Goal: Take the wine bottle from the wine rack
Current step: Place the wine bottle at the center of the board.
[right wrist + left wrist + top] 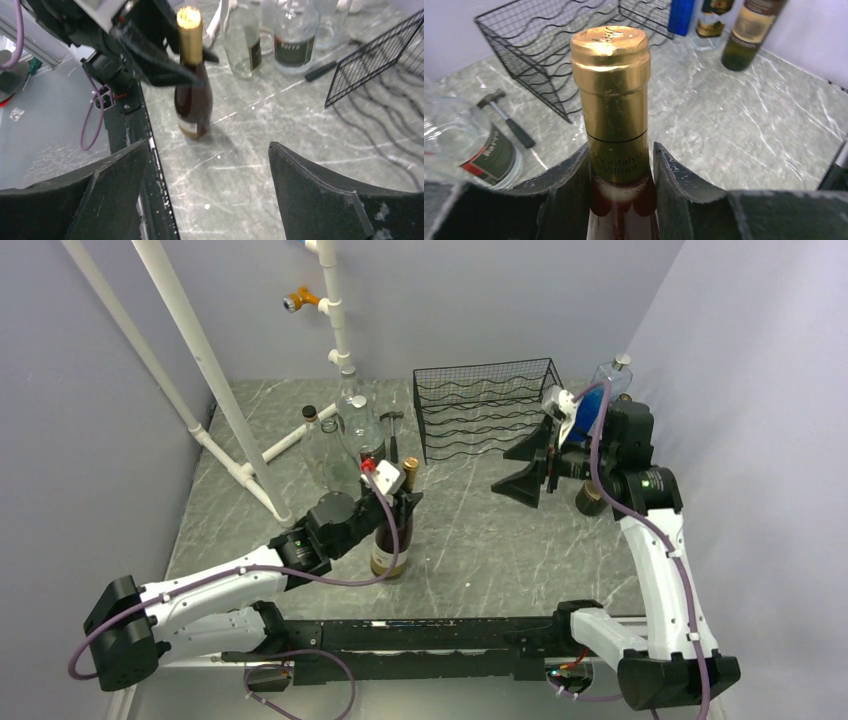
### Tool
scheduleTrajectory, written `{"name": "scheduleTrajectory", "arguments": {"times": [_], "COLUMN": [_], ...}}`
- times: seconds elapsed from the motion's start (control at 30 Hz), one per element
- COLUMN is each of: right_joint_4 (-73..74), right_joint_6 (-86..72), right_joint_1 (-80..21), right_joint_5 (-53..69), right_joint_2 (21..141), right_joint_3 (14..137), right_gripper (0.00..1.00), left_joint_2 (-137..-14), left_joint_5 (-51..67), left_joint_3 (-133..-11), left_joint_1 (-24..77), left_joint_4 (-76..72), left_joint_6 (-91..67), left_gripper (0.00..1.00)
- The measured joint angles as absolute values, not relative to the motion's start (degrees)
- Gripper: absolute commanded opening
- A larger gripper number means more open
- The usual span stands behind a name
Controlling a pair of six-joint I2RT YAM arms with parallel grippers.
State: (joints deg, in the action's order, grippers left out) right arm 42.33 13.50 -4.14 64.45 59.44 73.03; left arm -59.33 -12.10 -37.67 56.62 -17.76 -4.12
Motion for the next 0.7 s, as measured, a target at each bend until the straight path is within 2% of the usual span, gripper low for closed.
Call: {"name": "scheduleTrajectory", "arguments": {"times": [0.27, 0.7], "right_joint_4": [39.64, 36.01], "right_joint_6": [13.89, 14.63], "right_joint_1": [-0.97, -0.45], "right_joint_5": [66.63, 67.57], "right_joint_2": [55.64, 52.88], "right_joint_3": [61.10, 56.77], "right_gripper": [0.94, 0.97], "left_joint_2": [-57.95, -71.20], "left_joint_5": [-14.74, -16.84], "left_joint_3": [-33.34, -35.62], "left_joint_1": [50.68, 45.06], "left_joint_4": [-25.45, -40.95], "left_joint_6": [-3.99, -1.48], "left_gripper": [0.00, 0.00]}}
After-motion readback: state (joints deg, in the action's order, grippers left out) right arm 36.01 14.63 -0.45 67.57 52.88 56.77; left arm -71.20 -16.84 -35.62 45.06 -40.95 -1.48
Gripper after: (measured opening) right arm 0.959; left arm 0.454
